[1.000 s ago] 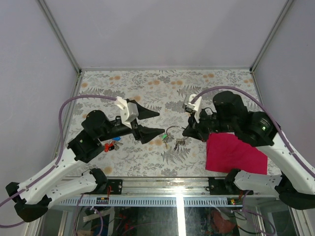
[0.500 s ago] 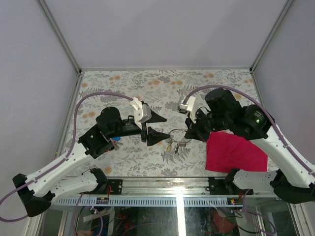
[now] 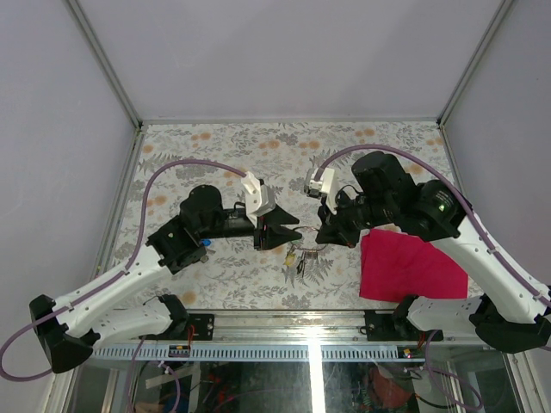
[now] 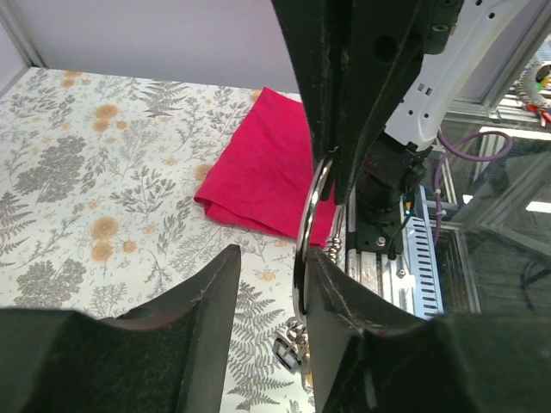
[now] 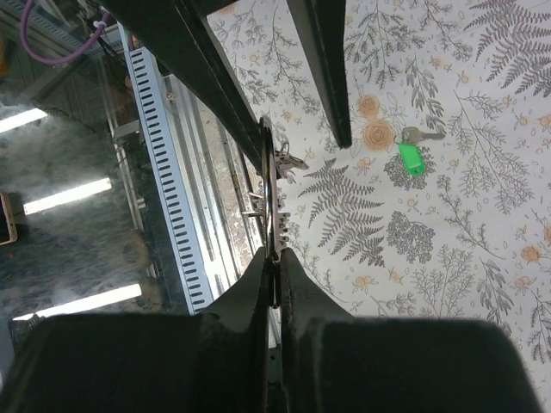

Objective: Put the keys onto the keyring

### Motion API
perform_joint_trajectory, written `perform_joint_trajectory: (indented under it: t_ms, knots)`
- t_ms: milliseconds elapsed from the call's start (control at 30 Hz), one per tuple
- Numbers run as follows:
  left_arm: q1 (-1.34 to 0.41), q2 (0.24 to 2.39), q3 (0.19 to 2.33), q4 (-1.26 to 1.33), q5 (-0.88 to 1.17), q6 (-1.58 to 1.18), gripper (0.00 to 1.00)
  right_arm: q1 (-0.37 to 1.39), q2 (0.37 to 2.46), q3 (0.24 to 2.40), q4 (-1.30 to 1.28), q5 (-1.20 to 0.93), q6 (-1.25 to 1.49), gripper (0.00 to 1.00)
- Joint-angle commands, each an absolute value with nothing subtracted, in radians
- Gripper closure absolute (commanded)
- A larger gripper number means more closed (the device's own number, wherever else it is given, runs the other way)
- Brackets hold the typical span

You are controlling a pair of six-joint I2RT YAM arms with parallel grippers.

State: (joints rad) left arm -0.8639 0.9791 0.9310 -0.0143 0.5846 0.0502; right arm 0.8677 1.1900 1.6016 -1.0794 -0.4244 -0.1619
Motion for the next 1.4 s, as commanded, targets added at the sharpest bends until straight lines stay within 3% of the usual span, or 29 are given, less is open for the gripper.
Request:
perform_joint_trajectory:
  t_ms: [0,133,400,533,867,1067,1233,1367]
  knots:
    - [-0.873,0.983,0.949,0.035,0.598,0.065,0.70,0.871,1.177,1.623,-1.001,-0.490,-0.162,1.00]
    - [-0.873,0.981,0.953,0.037,0.585,0.058,0.98,0.870,1.152,1.596,-0.960,-0.502,-0.155,1.00]
    - [-0.874,0.888,0.848,0.243,0.510,-0.095,1.00,0.871,0.996,1.456,-0.702,-0.489,-0.092,0.62]
    - [-0.873,0.825,0.777,0.372,0.443,-0.187,1.00,0.871,0.852,1.281,-0.466,-0.423,-0.014,0.55]
    - [-0.873,0.740,0.685,0.584,0.435,-0.323,1.00,0.870,0.679,0.927,0.041,-0.419,0.258,0.52]
    - [-0.873,0.737,0.700,0.591,0.447,-0.328,1.00,0.871,0.697,0.872,0.188,-0.458,0.329,0.52]
    - [-0.873,0.739,0.701,0.592,0.447,-0.331,1.00,0.871,0.718,0.867,0.260,-0.491,0.354,0.60]
    - [-0.874,0.737,0.698,0.593,0.440,-0.333,1.00,0.871,0.725,0.858,0.279,-0.507,0.368,0.75]
